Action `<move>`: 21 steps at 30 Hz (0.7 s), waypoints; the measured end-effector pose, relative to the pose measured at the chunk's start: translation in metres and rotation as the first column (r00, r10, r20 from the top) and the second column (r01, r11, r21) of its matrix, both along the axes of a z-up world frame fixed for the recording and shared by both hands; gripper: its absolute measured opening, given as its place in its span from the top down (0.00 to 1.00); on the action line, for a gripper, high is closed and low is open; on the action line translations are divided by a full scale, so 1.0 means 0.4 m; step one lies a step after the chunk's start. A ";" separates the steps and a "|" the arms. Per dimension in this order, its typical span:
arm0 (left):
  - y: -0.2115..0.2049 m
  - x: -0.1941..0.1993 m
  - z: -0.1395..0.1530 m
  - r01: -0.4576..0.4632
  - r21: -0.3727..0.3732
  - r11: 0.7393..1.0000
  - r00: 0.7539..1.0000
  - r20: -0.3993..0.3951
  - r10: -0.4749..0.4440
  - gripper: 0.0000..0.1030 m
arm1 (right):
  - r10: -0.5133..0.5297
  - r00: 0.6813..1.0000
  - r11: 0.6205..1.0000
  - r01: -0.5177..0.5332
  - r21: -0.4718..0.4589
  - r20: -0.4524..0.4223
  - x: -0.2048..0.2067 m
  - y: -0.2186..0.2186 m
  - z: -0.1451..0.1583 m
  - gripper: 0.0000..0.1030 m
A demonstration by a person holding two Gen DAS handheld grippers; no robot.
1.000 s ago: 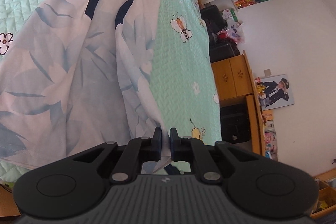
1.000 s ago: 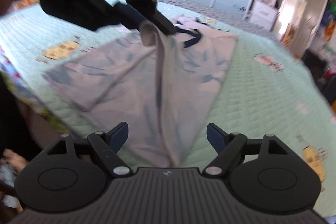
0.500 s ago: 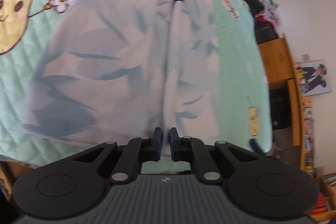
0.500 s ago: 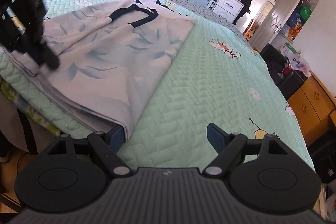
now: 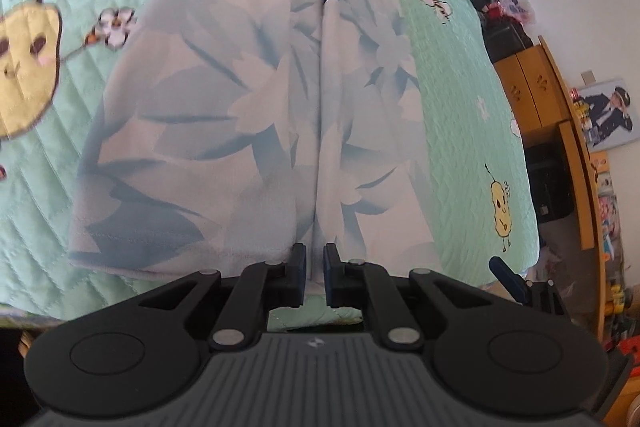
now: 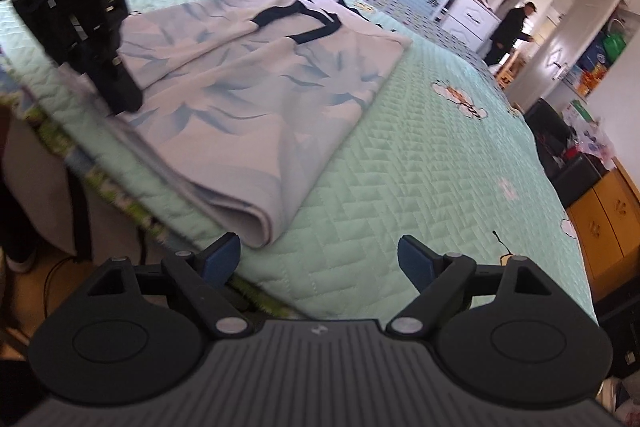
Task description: Fold clothes
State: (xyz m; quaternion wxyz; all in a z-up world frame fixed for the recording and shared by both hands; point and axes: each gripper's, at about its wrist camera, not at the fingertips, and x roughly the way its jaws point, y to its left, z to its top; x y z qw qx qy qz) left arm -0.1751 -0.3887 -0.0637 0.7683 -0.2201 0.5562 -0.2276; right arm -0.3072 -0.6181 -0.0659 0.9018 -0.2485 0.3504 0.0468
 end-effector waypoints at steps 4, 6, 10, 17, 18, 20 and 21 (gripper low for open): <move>0.000 -0.004 0.042 0.021 0.026 0.999 0.997 0.070 -0.023 0.93 | 0.005 0.998 0.992 0.002 0.123 -0.059 -0.021 -0.037 0.032 0.16; -0.007 0.003 0.060 0.026 0.009 1.000 0.994 0.101 -0.027 0.92 | -0.005 0.996 0.974 0.026 0.224 -0.091 -0.022 -0.072 0.052 0.16; -0.070 0.031 0.075 0.108 -0.025 0.994 0.979 0.176 -0.102 0.84 | -0.050 0.991 0.846 0.109 0.522 -0.126 0.021 -0.172 0.099 0.23; -0.191 0.057 -0.015 0.301 0.072 0.951 0.941 0.139 -0.309 0.78 | -0.075 0.981 0.738 0.174 0.652 -0.176 0.203 -0.219 0.107 0.78; -0.187 0.052 -0.024 0.316 0.079 0.945 0.935 0.143 -0.324 0.78 | -0.058 0.981 0.744 0.165 0.647 -0.184 0.226 -0.209 0.104 0.78; -0.181 0.049 -0.031 0.340 0.089 0.936 0.925 0.148 -0.350 0.78 | 0.014 0.978 0.747 0.128 0.653 -0.207 0.265 -0.179 0.091 0.78; -0.178 0.050 -0.032 0.351 0.092 0.932 0.920 0.149 -0.362 0.78 | 0.055 0.973 0.752 0.106 0.650 -0.223 0.284 -0.162 0.079 0.78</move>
